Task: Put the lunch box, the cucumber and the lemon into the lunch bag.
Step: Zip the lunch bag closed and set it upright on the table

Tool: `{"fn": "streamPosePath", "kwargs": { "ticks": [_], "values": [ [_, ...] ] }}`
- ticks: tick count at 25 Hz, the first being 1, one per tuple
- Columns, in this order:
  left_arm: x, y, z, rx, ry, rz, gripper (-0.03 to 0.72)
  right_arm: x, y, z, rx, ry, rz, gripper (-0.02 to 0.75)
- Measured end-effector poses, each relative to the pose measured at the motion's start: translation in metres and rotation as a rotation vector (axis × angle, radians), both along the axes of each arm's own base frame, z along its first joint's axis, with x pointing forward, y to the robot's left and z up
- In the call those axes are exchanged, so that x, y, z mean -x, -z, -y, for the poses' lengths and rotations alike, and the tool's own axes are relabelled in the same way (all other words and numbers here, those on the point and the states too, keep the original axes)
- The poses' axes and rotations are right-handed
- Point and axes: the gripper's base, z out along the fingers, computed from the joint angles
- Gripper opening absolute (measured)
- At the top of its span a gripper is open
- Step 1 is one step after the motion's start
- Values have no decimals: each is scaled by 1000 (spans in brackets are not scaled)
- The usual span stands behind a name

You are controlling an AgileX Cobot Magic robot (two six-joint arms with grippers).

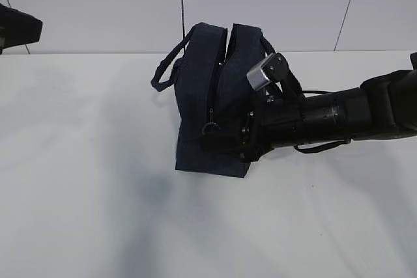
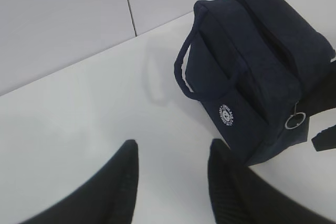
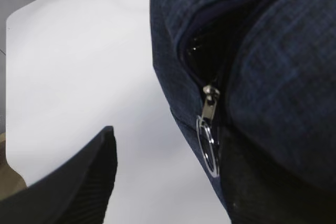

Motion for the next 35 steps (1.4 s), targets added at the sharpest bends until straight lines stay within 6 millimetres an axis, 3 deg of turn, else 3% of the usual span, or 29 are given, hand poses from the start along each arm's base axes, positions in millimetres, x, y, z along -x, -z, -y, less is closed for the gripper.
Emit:
{"fn": "streamPosePath", "kwargs": {
  "ticks": [10,28,35],
  "values": [
    [0,0,0,-1,0,-1,318,2,-2,-1,-26,-21,-32,372],
    [0,0,0,-1,0,-1,318,1,16,-3,-34,-19,-84,361],
    [0,0,0,-1,0,-1,318,-3,12,-4,-44,-25,-64,251]
  ]
}}
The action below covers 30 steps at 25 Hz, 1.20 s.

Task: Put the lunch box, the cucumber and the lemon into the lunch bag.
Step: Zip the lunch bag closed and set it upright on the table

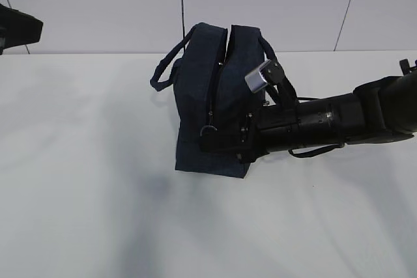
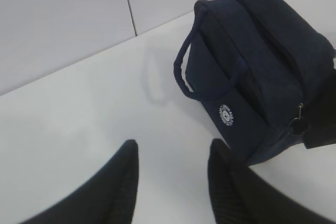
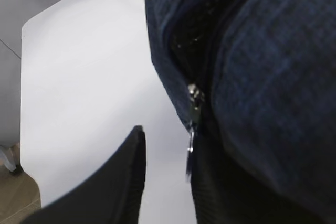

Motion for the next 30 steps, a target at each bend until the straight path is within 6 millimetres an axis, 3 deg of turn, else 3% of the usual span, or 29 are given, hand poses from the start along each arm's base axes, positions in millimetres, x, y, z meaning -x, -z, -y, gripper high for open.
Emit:
{"fn": "streamPosePath", "kwargs": {
  "ticks": [5,11,21,30],
  "values": [
    [0,0,0,0,0,0,318,0,0,0,-3,-2,0,169],
    [0,0,0,0,0,0,318,0,0,0,-3,-2,0,14],
    [0,0,0,0,0,0,318,2,-2,-1,-25,-1,-46,7],
    [0,0,0,0,0,0,318,13,-38,0,-51,-39,-58,7]
  ]
}}
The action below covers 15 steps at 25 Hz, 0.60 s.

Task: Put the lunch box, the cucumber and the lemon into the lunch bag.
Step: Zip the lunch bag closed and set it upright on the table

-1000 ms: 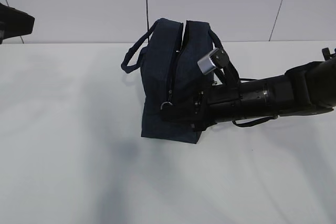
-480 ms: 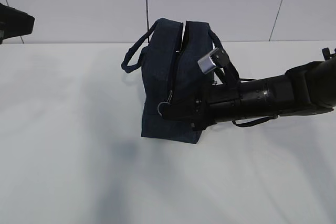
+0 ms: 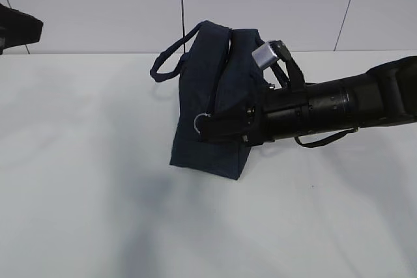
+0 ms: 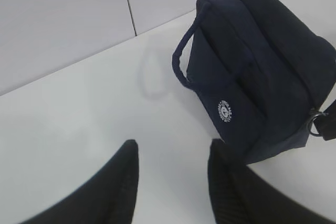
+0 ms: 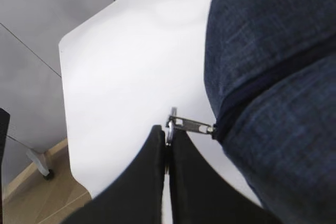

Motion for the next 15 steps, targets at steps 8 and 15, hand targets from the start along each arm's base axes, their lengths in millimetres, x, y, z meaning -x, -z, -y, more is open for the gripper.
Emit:
{"fn": "streamPosePath", "kwargs": {
  "ticks": [8,15],
  "values": [
    [0,0,0,11,-1,-5,318,6,-22,1,-20,-4,22,7],
    [2,2,2,38,0,-43,318,5,-34,1,-77,42,23,7]
  ]
}}
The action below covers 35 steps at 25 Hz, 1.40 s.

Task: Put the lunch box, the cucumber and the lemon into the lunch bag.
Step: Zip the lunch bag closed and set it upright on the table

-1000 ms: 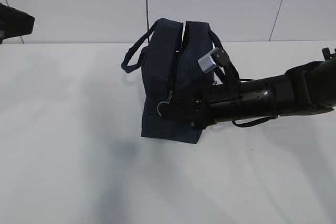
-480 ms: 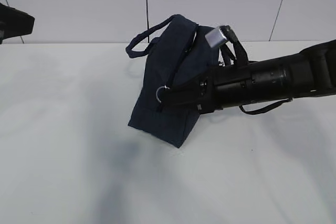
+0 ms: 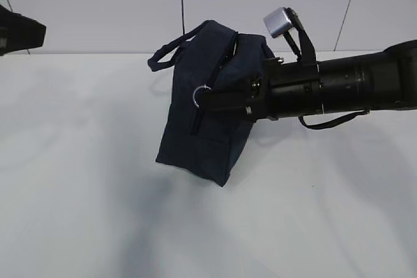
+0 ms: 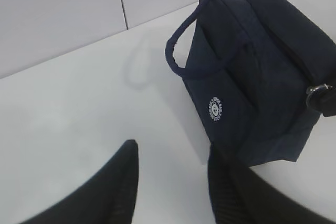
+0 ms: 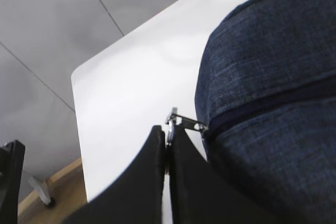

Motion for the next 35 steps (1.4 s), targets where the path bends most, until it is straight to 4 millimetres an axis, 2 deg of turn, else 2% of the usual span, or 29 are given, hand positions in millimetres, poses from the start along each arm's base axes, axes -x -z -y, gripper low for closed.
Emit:
{"fn": "streamPosePath", "kwargs": {
  "ticks": [5,8,13,19,27,35],
  "values": [
    [0,2,2,36,-2,-37,318,-1,-1,0,-16,18,-23,7],
    [-5,11,8,50,1,-100,318,-1,-1,0,-19,21,-34,7],
    [-13,38,38,23,89,-202,320,-2,0,1,-8,39,-42,7],
    [-26,72,77,-63,197,-194,340,-3,-2,1,-11,52,-49,7],
    [-50,110,90,-100,161,-202,340,-4,-1,2,-4,73,-66,7],
    [-62,143,96,-160,158,-236,341,-5,-1,2,-2,85,-72,7]
  ]
}}
